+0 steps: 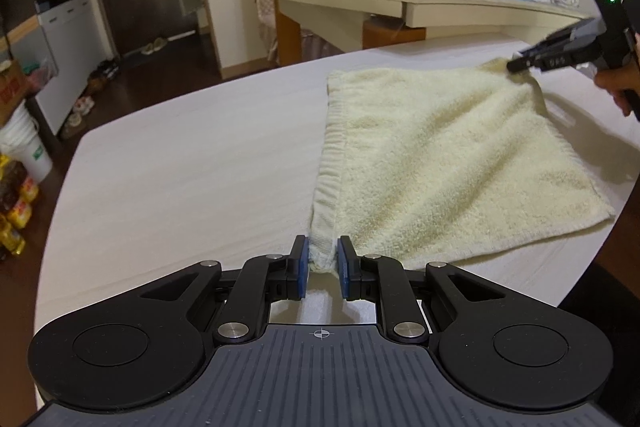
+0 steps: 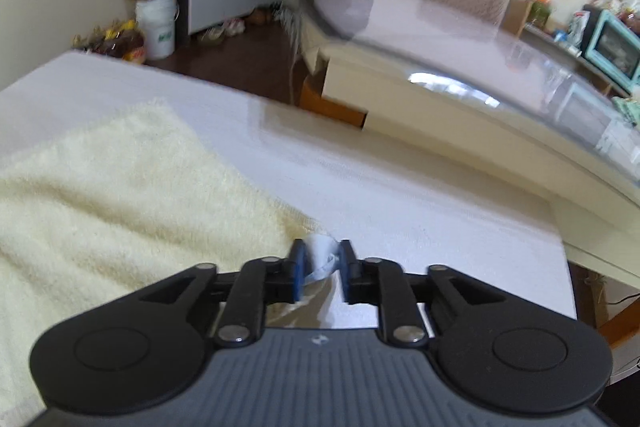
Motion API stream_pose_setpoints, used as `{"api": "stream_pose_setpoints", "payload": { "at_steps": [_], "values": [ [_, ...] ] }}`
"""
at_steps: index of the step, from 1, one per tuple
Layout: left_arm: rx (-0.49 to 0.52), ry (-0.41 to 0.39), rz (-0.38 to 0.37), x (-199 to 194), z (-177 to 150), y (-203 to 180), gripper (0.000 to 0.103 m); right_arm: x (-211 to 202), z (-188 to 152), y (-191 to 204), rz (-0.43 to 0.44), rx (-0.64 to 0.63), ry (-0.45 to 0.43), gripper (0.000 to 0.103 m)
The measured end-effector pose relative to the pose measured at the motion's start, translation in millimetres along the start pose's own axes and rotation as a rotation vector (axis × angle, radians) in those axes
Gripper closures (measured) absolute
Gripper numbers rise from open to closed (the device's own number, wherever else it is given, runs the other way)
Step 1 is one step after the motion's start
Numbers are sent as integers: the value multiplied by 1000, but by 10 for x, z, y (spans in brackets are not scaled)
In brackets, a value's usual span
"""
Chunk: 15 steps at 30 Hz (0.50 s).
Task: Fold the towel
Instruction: 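Grasp a towel corner with the left gripper while the right gripper spreads the towel flat, then hold the corner with the left gripper while the right gripper folds the opposite corner over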
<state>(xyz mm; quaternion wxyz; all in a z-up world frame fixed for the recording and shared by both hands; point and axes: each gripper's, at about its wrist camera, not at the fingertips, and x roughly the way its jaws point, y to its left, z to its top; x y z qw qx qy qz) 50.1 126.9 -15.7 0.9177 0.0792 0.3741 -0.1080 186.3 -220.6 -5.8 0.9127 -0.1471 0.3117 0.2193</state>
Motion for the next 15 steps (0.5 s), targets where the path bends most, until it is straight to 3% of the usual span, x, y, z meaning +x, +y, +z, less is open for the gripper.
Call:
{"api": "stream_pose_setpoints", "payload": {
  "at_steps": [2,6,9,15],
  "values": [
    [-3,-3,6,-25,-7,7,87,-114,79,69,52,19,-46,68],
    [3,11,3,-34,-8,0,87,-466,69,292,294,6,-100,62],
    [7,12,-2,-62,-19,-20,87,-949,-225,668,490,-154,-113,62],
    [16,12,-5,-117,-58,-76,87,-1410,-722,1132,502,-447,-72,59]
  ]
}}
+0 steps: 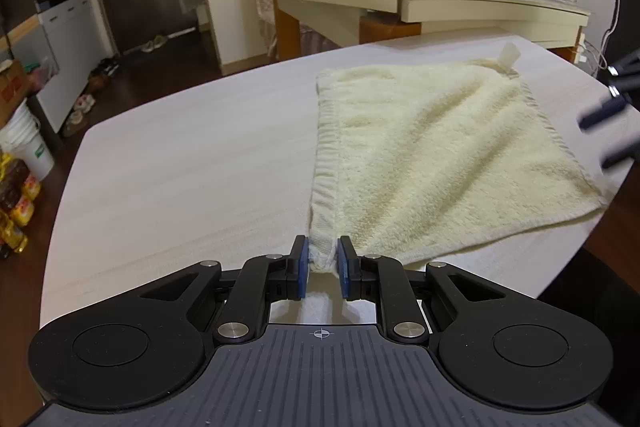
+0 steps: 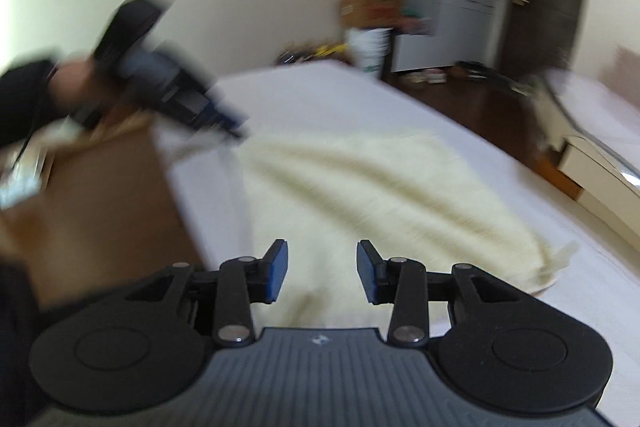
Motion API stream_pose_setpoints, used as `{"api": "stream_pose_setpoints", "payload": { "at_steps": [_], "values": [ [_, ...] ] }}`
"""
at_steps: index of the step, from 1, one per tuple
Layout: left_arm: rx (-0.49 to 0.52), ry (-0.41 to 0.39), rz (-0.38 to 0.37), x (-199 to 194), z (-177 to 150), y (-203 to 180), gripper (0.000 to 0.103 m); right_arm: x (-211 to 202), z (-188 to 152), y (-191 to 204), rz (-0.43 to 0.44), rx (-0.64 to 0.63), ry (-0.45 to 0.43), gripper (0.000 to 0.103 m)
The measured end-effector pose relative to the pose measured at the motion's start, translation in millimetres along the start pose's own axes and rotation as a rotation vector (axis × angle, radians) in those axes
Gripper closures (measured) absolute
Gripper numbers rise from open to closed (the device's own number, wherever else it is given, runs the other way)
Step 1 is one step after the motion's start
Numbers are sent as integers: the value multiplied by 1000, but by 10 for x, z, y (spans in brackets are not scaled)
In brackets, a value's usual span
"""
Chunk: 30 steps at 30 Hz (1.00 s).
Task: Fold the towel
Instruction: 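Hold the corner with the left gripper while the right gripper folds the opposite corner over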
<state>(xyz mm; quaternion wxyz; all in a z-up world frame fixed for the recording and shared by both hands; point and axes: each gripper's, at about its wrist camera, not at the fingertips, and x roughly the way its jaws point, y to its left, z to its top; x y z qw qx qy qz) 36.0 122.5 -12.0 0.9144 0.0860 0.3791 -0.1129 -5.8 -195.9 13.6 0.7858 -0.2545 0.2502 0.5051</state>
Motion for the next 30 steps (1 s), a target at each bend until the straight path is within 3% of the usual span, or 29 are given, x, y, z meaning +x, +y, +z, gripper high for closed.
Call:
{"api": "stream_pose_setpoints", "payload": {
  "at_steps": [5,9,11,17,26,30],
  "values": [
    [-6,-3,7,-55,-53,-25,87,140,-58,254,-22,-195,84,58],
    [-25,-3,15,-67,-93,-19,87,340,-106,198,-61,-296,118,59],
    [-29,-4,17,-73,-103,-28,87,428,-96,123,-66,-300,119,60],
    [-21,-1,7,-132,-137,-87,87,423,-138,108,-73,-293,114,94],
    [-76,-26,-49,-293,-236,-99,82,192,-120,145,-120,-338,97,96],
    [-101,-40,-32,-333,-214,-42,77,248,-76,150,-126,-358,92,96]
  ]
}}
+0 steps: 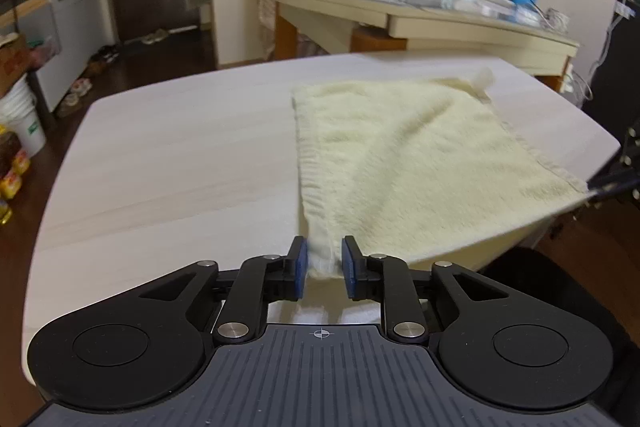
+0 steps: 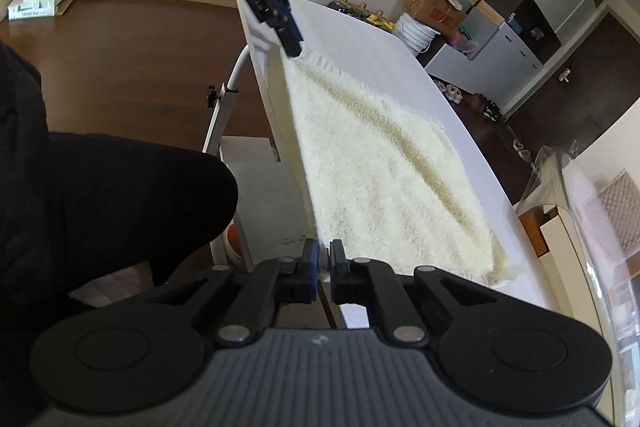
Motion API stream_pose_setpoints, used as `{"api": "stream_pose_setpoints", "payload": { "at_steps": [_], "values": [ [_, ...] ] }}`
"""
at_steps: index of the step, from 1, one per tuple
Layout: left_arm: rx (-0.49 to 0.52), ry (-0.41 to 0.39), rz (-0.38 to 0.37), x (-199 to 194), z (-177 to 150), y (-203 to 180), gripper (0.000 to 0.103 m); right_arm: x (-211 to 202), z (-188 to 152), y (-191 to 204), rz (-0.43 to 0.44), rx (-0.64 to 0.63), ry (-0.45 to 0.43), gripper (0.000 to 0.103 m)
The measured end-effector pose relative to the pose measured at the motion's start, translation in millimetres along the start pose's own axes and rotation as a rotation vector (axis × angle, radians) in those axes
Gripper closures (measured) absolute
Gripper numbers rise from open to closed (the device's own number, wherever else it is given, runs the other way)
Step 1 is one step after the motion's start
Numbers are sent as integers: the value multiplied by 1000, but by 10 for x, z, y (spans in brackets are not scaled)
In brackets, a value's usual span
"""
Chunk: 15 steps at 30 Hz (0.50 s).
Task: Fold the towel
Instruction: 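Hold the corner with the left gripper while the right gripper folds the opposite corner over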
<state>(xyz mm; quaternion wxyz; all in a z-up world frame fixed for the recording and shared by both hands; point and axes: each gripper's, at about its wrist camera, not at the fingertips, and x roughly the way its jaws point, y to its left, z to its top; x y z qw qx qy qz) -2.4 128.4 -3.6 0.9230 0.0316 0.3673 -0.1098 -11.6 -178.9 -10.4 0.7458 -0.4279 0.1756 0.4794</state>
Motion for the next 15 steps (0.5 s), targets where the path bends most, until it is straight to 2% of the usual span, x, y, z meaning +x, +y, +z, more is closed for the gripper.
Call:
{"api": "stream_pose_setpoints", "payload": {
  "at_steps": [5,10,13,15],
  "values": [
    [44,19,51,19,-49,-11,77,79,-6,33,-13,-8,5,96],
    [40,-12,49,-26,-61,4,77,117,36,-3,-19,-12,12,96],
    [27,-36,21,-31,-37,-6,77,111,35,6,-22,-20,16,96],
    [52,-16,21,33,-25,-39,77,122,49,3,-25,-27,17,96]
  ]
}}
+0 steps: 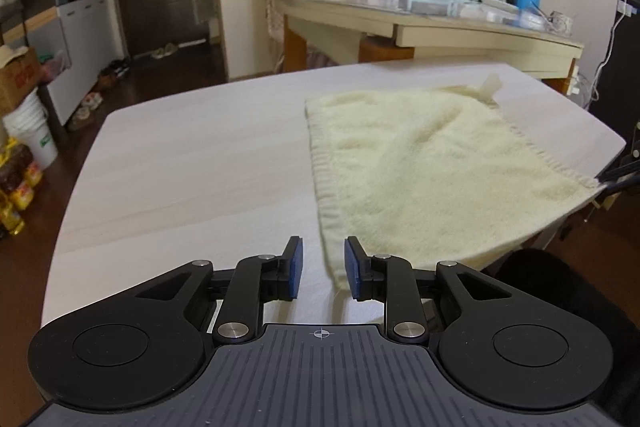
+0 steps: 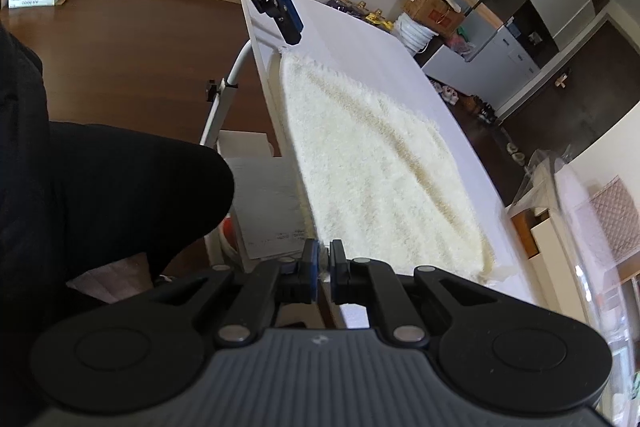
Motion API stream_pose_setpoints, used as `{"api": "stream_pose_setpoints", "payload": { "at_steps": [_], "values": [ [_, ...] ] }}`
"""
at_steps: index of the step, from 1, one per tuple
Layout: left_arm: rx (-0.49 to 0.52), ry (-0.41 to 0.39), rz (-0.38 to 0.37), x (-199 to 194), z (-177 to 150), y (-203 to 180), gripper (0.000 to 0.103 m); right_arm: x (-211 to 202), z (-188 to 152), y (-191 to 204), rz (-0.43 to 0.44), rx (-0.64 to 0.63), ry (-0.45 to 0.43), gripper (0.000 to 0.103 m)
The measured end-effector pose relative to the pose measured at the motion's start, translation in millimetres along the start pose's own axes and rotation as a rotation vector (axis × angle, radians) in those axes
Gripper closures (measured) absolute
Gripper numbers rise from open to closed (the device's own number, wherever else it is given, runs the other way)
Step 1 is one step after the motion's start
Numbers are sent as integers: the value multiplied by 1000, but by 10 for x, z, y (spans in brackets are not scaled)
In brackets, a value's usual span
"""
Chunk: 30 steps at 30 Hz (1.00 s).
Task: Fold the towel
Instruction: 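Hold the corner with the left gripper while the right gripper folds the opposite corner over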
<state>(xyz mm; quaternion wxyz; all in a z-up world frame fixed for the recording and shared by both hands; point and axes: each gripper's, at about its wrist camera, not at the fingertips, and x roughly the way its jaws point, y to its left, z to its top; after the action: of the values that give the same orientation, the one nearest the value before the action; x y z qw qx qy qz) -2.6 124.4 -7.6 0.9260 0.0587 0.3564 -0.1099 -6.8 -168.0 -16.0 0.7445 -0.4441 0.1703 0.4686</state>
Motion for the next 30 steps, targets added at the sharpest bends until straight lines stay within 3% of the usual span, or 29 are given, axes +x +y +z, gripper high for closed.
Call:
{"api": "stream_pose_setpoints", "payload": {
  "at_steps": [7,13,19,30],
  "values": [
    [77,46,13,52,-22,-116,77,-57,52,-12,-48,-60,0,96],
    [61,46,2,50,-35,-82,77,33,376,-400,-139,-226,-19,96],
    [23,39,-14,4,-79,-41,77,580,833,-870,-153,-419,-20,96],
    [-42,18,-55,17,-123,70,75,1906,1510,-1310,-16,-577,14,96]
  ]
}}
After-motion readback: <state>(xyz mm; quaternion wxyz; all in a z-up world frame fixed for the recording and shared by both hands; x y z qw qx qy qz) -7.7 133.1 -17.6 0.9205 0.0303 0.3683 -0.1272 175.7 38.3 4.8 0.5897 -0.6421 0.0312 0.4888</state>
